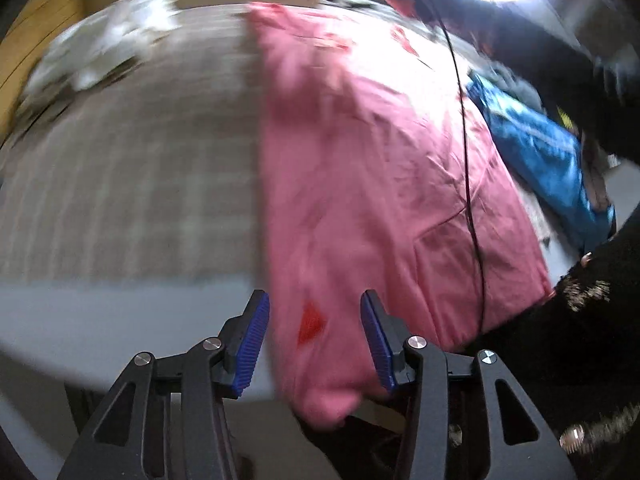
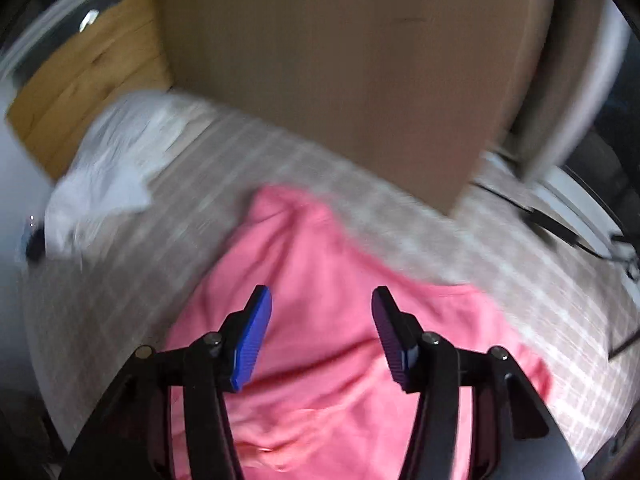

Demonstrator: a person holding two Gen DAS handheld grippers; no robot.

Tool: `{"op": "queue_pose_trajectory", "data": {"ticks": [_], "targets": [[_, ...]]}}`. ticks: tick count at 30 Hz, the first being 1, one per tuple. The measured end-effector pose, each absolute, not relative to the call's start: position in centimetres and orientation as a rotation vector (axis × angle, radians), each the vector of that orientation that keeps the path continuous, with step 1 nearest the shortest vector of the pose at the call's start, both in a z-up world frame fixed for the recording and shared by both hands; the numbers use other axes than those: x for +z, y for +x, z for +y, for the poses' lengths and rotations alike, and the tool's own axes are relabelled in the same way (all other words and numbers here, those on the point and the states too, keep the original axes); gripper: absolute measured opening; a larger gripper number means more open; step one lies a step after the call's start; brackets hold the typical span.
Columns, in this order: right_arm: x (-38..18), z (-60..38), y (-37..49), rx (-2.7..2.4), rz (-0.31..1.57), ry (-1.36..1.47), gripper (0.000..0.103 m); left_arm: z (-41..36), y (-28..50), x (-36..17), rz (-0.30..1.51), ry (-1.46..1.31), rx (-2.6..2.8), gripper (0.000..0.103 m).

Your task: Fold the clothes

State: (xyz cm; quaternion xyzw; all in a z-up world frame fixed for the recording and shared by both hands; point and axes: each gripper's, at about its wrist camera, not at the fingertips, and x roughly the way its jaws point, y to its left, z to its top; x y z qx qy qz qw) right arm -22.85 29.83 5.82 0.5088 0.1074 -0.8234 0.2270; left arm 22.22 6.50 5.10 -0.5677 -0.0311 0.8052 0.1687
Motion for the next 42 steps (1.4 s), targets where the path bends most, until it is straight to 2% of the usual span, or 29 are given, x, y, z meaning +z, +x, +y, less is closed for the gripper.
{"op": "queue_pose_trajectory", "data": {"ticks": [4, 8, 12, 17, 21, 23, 30, 34, 37, 42], "targets": [[2.8, 25.5, -21.8, -2.123, 0.39, 1.476, 0.051, 4.7, 25.0, 4.3, -0.167, -1.69, 2.343, 0.047], [1.3, 22.9, -21.0, -2.138, 0.521, 1.462, 0.054, 4.9, 26.1, 2.2, -0.143, -1.748, 2.327, 0.047], [3.4, 24.1, -20.1, -2.125, 0.339, 1.451, 0.053, 4.8, 26.1, 0.9, -0.173, -1.732, 2.304, 0.047], [8.3, 28.5, -16.9, -2.162, 0.209, 1.394, 0.053, 5.1, 26.0, -0.1, -0.197, -1.702, 2.23, 0.047], [11.7, 31.3, -14.2, -2.242, 0.173, 1.369, 0.053, 5.7, 26.8, -1.4, -0.065, -1.754, 2.164, 0.026], [12.9, 33.5, -12.9, -2.312, 0.163, 1.347, 0.053, 5.1, 27.2, -2.0, -0.024, -1.832, 2.139, 0.025], [17.3, 47.9, -5.3, -2.582, -0.148, 1.391, 0.053, 3.5, 27.1, 5.4, -0.05, -1.614, 2.257, 0.028], [17.1, 53.7, 0.1, -2.743, -0.26, 1.477, 0.053, 7.3, 25.8, 7.5, 0.025, -1.413, 2.165, 0.029], [17.0, 56.8, 3.9, -2.81, -0.285, 1.534, 0.053, 11.9, 25.2, 7.6, 0.146, -1.34, 2.084, 0.029], [17.6, 60.1, 7.7, -2.82, -0.327, 1.56, 0.053, 20.7, 26.6, 8.6, 0.252, -1.22, 1.948, 0.029]]}}
